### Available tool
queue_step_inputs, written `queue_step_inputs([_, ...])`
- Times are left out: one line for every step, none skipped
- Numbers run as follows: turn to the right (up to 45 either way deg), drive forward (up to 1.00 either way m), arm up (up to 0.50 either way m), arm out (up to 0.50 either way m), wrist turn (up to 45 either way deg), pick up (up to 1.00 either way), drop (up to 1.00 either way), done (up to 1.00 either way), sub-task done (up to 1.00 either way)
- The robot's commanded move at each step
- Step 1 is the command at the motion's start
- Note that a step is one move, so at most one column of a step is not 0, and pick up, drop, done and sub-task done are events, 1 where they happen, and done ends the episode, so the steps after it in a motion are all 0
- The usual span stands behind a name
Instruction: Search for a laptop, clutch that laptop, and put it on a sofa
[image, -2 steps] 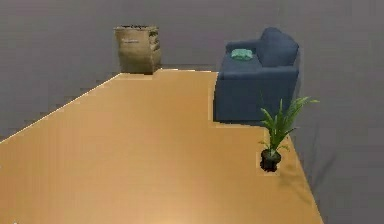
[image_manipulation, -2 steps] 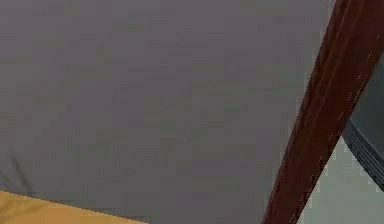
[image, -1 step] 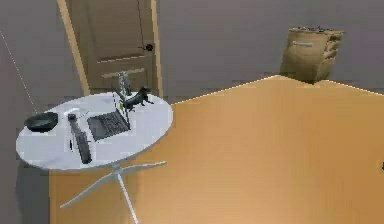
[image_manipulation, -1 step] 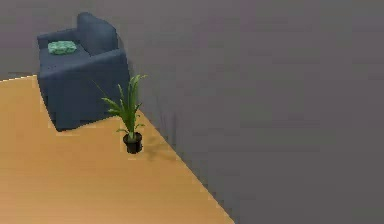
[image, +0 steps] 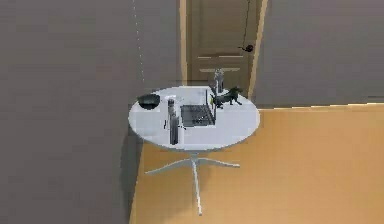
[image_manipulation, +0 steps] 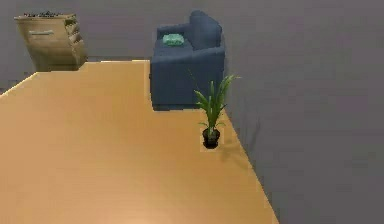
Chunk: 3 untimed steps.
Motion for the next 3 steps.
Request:
queue_step_inputs([0.0,0.45,0.0,0.0,0.0,0.0,0.0,0.0,0.0])
queue_step_inputs([-45.0,0.0,0.0,0.0,0.0,0.0,0.0,0.0,0.0])
queue_step_inputs([-39.0,0.0,0.0,0.0,0.0,0.0,0.0,0.0,0.0])
